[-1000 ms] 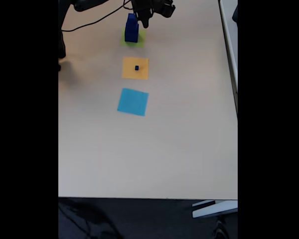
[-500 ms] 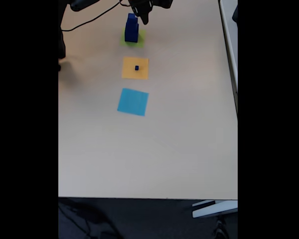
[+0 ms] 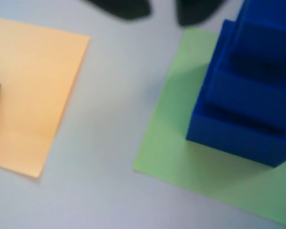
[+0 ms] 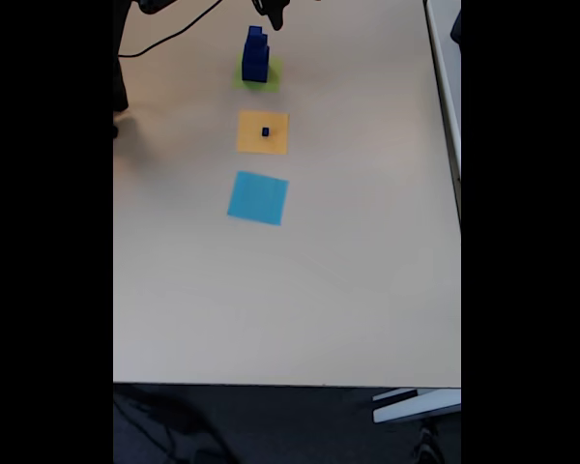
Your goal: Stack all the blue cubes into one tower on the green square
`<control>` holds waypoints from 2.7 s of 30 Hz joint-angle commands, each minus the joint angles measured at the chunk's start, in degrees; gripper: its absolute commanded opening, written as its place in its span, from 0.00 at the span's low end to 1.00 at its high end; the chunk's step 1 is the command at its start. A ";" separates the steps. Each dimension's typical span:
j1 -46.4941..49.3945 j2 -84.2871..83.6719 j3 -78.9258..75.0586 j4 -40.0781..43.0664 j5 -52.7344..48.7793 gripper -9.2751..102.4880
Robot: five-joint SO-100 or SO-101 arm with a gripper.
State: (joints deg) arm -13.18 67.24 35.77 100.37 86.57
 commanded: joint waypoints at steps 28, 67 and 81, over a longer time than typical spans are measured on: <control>0.97 10.55 4.13 0.70 7.03 0.08; 5.54 10.02 10.02 0.62 3.34 0.08; 5.89 7.91 14.33 0.62 4.48 0.08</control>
State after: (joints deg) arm -7.82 73.83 50.54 100.72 90.35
